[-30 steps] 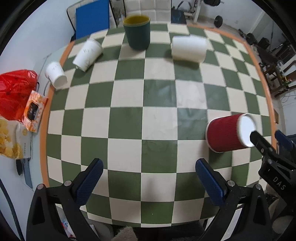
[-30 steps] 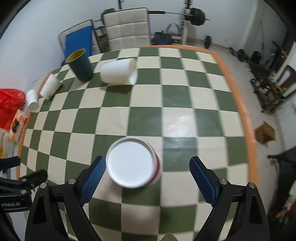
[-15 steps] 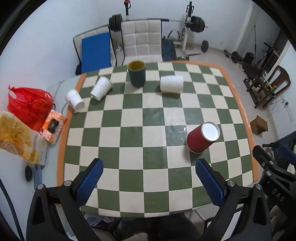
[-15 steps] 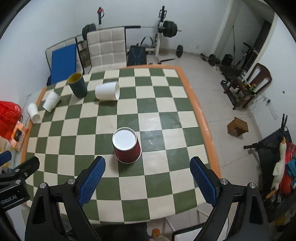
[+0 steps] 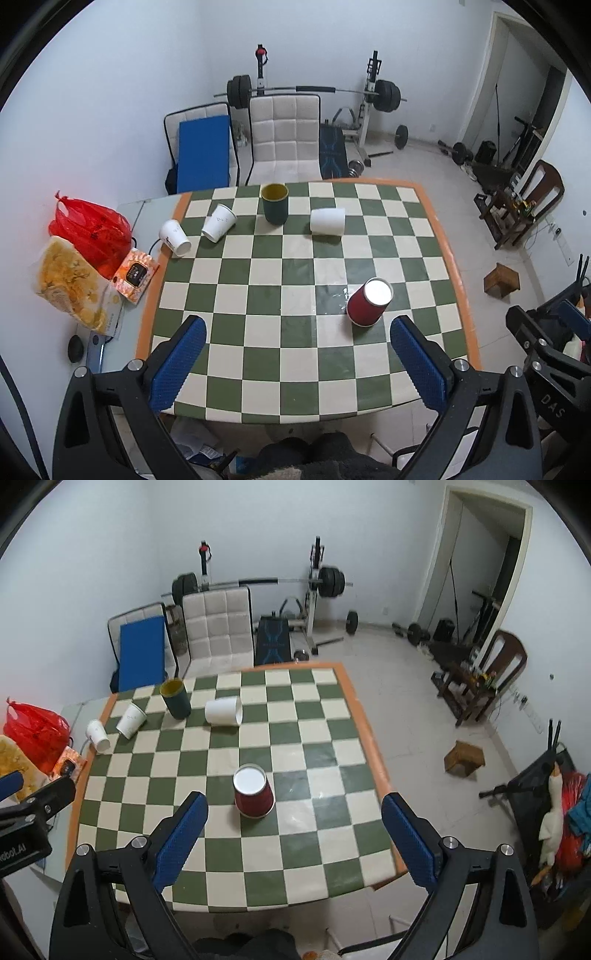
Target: Flip cup upside down
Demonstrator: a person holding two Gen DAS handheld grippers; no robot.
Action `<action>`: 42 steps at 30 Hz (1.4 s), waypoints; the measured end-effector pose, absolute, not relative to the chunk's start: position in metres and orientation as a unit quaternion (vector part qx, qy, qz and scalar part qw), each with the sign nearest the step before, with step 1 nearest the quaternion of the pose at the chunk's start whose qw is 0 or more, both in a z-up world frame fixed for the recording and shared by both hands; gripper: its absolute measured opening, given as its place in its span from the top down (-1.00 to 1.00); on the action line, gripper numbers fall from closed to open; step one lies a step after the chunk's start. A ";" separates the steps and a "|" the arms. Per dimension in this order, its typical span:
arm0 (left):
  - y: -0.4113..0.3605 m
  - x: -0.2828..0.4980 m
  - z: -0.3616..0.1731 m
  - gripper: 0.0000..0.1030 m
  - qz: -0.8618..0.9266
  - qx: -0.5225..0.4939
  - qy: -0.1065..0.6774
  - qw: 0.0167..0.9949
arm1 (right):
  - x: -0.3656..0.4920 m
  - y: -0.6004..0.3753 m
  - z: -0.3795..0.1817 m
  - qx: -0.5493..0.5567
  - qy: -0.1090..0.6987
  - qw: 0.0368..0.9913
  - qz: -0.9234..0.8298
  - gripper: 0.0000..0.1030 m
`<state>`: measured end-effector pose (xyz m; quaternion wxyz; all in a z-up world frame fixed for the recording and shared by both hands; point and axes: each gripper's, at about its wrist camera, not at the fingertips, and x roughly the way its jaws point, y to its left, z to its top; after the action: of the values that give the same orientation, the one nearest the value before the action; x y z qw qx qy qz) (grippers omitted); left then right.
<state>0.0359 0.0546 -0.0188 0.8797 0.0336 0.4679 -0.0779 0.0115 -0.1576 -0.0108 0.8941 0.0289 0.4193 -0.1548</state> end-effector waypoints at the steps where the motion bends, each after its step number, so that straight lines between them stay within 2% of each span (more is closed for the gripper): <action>1: 0.053 0.031 -0.014 -0.98 -0.079 0.032 0.469 0.879 | 0.006 -0.157 -0.002 0.027 0.414 0.897 -0.154 -0.89; 12: 0.036 0.001 0.016 -0.98 -0.087 0.040 0.463 0.881 | -0.032 -0.169 0.055 0.038 0.401 0.903 -0.146 -0.89; 42: 0.031 -0.018 0.032 -0.99 -0.034 0.027 0.454 0.890 | -0.022 -0.191 0.065 0.031 0.413 0.904 -0.106 -0.96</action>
<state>-0.0179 0.0313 0.0316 0.8899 0.0267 0.4542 -0.0340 -0.0222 -0.1914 0.0646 0.9041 0.0306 0.4128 -0.1059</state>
